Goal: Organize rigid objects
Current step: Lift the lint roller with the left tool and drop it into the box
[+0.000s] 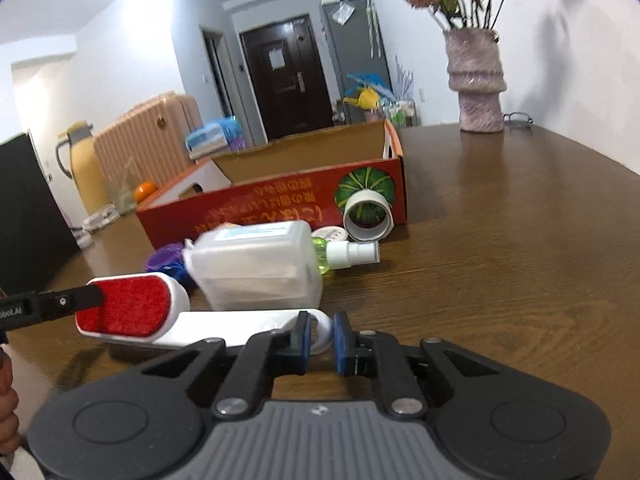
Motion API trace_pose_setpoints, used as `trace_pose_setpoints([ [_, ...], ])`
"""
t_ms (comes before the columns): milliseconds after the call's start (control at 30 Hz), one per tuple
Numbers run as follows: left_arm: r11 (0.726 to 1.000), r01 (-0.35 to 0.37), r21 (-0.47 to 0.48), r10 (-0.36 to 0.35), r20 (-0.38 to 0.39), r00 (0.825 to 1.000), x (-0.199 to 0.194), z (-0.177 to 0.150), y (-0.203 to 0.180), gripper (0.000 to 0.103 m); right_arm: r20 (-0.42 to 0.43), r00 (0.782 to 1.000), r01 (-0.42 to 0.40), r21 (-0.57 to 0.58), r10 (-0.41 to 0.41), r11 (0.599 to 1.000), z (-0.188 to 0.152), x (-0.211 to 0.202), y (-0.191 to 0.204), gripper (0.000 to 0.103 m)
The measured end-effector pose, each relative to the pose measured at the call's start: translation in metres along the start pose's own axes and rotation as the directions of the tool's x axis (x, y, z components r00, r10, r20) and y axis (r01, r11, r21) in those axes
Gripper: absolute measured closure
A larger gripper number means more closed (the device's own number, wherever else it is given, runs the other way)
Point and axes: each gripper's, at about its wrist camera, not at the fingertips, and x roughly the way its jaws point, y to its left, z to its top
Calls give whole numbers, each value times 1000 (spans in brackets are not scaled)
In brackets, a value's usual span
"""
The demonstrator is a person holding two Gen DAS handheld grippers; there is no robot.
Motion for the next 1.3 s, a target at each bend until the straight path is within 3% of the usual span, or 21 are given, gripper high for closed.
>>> trace_pose_setpoints([
  [333,999,35,13,-36,107,994,-56,11,-19,53,149,989,-3,24,-1,1000,-8,-68,16,91],
  [467,999,47,7,-47,116,992,-50,34,-25,55,194,981,2,37,-9,999,12,-73,15,90],
  [667,999,37,37,-43,170,984,-16,90,-32,55,219,976,-14,26,8,1000,65,-49,8,90],
  [867,1000,15,15,-17,123,992,51,142,-20,57,182,982,-57,78,42,995,132,14,-10,88],
  [967,1000,-8,-14,9,59,998,93,157,-9,57,136,990,-49,90,37,995,154,53,-17,88],
  [1100,995,-53,-88,49,-46,998,139,161,17,57,45,997,-60,111,55,992,169,104,-25,88],
  [1300,993,-108,-51,99,-157,983,174,152,31,58,-78,994,-66,84,72,994,175,151,-30,88],
])
